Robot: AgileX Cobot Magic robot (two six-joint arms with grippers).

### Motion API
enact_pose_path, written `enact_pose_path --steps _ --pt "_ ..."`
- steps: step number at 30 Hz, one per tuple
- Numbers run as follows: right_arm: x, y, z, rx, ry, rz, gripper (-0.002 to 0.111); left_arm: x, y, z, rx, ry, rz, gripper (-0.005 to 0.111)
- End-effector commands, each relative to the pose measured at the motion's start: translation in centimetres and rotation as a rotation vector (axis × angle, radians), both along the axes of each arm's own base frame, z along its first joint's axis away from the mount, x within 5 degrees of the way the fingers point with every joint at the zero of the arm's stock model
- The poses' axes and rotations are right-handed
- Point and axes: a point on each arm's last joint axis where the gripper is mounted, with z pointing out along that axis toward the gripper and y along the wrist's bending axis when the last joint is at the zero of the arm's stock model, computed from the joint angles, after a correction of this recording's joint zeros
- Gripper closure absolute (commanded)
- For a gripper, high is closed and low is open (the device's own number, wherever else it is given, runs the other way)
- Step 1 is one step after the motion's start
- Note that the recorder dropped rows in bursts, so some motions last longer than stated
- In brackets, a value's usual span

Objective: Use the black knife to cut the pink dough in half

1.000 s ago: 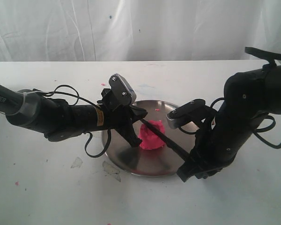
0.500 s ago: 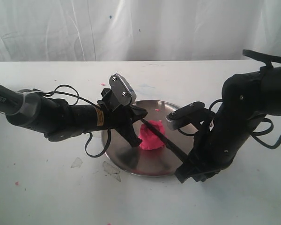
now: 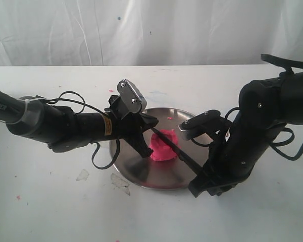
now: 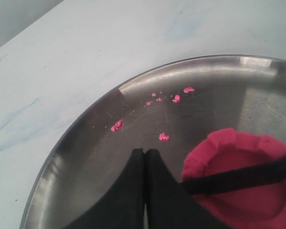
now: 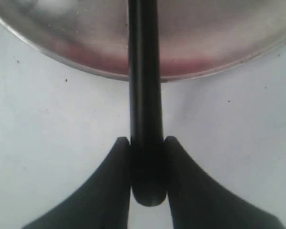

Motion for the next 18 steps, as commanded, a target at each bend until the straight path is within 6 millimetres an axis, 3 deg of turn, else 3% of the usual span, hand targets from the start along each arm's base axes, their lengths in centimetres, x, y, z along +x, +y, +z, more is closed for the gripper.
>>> enact_pose_path --steps 1,11,18 --pt "0.1 0.1 0.1 0.007 -0.007 0.003 0.108 0.1 0.4 -0.7 0.022 0.057 0.070 0.107" --pt "0.1 0.1 0.1 0.008 -0.011 0.002 0.108 0.1 0.4 -0.7 0.022 0.056 0.068 0.107" --pt "0.2 0.1 0.1 0.009 -0.013 0.002 0.108 0.1 0.1 -1.9 -0.005 0.065 0.047 0.107"
